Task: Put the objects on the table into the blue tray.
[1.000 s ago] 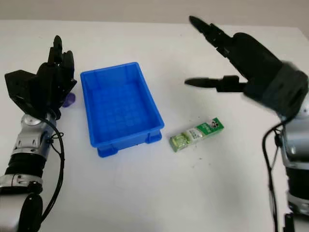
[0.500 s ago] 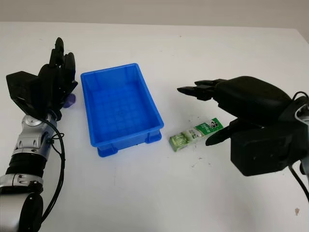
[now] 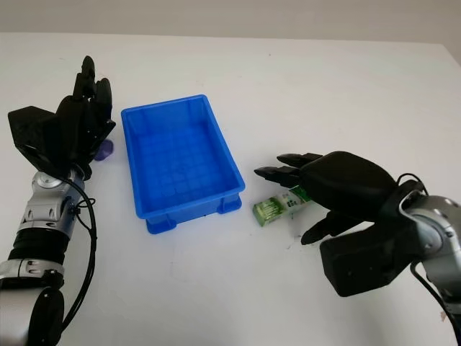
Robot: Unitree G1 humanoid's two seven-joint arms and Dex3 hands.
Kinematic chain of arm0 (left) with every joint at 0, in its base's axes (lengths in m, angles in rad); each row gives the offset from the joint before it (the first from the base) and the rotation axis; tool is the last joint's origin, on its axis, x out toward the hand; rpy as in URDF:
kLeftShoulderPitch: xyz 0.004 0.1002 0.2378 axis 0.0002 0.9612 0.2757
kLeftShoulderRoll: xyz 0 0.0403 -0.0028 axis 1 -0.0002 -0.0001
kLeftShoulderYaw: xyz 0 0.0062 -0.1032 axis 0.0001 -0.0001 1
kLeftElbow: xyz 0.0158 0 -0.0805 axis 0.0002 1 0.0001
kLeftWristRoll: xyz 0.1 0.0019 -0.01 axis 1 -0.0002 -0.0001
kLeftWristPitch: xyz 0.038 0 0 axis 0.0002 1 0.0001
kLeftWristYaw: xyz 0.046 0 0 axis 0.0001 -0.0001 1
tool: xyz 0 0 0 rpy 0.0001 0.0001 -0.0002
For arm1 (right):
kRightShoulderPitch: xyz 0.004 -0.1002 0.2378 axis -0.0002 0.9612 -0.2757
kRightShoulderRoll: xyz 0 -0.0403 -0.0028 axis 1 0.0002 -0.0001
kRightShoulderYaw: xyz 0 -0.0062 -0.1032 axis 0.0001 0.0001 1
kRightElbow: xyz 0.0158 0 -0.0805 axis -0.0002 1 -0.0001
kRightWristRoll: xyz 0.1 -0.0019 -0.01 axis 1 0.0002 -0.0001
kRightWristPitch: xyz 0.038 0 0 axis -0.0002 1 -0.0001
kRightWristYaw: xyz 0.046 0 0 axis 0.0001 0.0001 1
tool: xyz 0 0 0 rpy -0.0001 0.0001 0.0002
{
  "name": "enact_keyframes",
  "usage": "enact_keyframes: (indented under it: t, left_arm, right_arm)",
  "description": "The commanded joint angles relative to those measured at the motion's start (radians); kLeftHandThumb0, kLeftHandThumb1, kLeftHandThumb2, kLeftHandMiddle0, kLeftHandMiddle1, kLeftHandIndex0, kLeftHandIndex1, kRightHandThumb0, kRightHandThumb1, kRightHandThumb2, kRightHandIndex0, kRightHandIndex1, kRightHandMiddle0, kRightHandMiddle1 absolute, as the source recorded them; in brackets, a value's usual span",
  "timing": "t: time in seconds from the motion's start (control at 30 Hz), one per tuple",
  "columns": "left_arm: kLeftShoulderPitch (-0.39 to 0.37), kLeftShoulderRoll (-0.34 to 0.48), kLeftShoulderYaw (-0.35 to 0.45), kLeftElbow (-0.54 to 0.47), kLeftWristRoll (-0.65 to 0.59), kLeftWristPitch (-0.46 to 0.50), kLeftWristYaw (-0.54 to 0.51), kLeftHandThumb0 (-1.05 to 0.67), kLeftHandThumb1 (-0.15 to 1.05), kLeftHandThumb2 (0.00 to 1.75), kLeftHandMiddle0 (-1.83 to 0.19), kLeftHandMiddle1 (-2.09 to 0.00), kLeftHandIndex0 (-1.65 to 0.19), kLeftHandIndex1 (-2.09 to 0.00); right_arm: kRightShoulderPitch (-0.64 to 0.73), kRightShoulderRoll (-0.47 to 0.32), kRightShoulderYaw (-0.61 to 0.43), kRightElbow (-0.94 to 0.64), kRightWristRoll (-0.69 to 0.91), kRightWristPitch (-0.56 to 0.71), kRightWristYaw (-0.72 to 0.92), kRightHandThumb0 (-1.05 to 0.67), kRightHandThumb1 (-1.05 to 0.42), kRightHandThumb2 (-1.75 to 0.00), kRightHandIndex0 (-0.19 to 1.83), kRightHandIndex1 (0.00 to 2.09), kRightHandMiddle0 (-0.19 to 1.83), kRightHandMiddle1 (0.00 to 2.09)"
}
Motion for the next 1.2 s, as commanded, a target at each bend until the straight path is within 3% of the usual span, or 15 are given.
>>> enact_keyframes:
  t: [0.0, 0.17, 0.2, 0.23, 0.27, 0.33, 0.53, 0.8, 1.0, 1.17]
  left_arm:
    - [-0.011, 0.006, -0.007, -0.002, 0.004, 0.0, -0.001, -0.78, 1.05, 0.64, 0.19, 0.0, 0.19, 0.0]
    - [-0.009, 0.005, -0.007, -0.004, 0.004, 0.006, -0.001, -0.79, 1.05, 0.63, 0.19, 0.0, 0.19, 0.0]
    - [-0.008, 0.004, -0.007, -0.006, 0.004, 0.006, 0.0, -0.78, 1.05, 0.63, 0.19, 0.0, 0.19, 0.0]
    - [-0.007, 0.004, -0.007, -0.006, 0.005, 0.004, 0.0, -0.78, 1.05, 0.63, 0.19, 0.0, 0.19, 0.0]
    - [-0.007, 0.004, -0.007, -0.006, 0.006, 0.004, 0.001, -0.78, 1.05, 0.63, 0.19, 0.0, 0.19, 0.0]
    - [-0.008, 0.004, -0.007, -0.001, 0.006, -0.001, 0.0, -0.78, 1.05, 0.64, 0.19, 0.0, 0.19, 0.0]
    - [-0.011, 0.004, -0.009, 0.012, 0.011, -0.011, 0.0, -0.78, 1.05, 0.64, 0.19, 0.0, 0.19, 0.0]
    - [-0.017, 0.004, -0.013, 0.018, 0.011, -0.013, 0.003, -0.78, 1.05, 0.65, 0.19, 0.0, 0.19, 0.0]
    - [-0.022, -0.001, -0.014, 0.023, 0.007, -0.015, 0.008, -0.78, 1.05, 0.64, 0.19, 0.0, 0.19, 0.0]
    - [-0.026, -0.006, -0.019, 0.028, 0.008, -0.017, 0.01, -0.78, 1.05, 0.65, 0.19, 0.0, 0.19, 0.0]
  right_arm:
    - [0.008, 0.028, 0.024, 0.057, -0.016, -0.042, -0.044, -0.32, -0.74, -0.06, 0.42, 0.14, 0.45, 0.12]
    - [-0.027, 0.04, 0.058, 0.163, -0.142, -0.158, -0.22, -0.28, -0.8, -0.07, 0.69, 0.29, 0.69, 0.23]
    - [-0.034, 0.042, 0.064, 0.184, -0.173, -0.18, -0.264, -0.31, -0.83, -0.06, 0.69, 0.76, 0.61, 0.74]
    - [-0.042, 0.044, 0.071, 0.207, -0.2, -0.201, -0.307, -0.33, -0.84, -0.06, 0.51, 1.35, 0.45, 1.27]
    - [-0.05, 0.044, 0.078, 0.227, -0.228, -0.216, -0.347, -0.35, -0.85, -0.06, 0.43, 1.66, 0.38, 1.53]
    - [-0.069, 0.043, 0.093, 0.26, -0.276, -0.236, -0.414, -0.41, -0.91, -0.06, 0.4, 2.0, 0.33, 1.86]
    - [-0.131, 0.045, 0.117, 0.308, -0.356, -0.246, -0.535, -0.45, -0.97, -0.06, 0.66, 2.09, 0.43, 2.03]
    - [-0.256, 0.072, 0.105, 0.41, -0.285, -0.235, -0.56, -0.36, -0.99, -0.06, 0.76, 2.09, 0.47, 2.09]
    - [-0.43, 0.092, 0.102, 0.559, -0.265, -0.225, -0.634, -0.34, -0.98, -0.05, 0.81, 2.09, 0.55, 2.09]
    - [-0.6, 0.147, 0.11, 0.702, -0.219, -0.218, -0.679, -0.37, -0.97, -0.06, 0.95, 2.09, 0.74, 2.09]
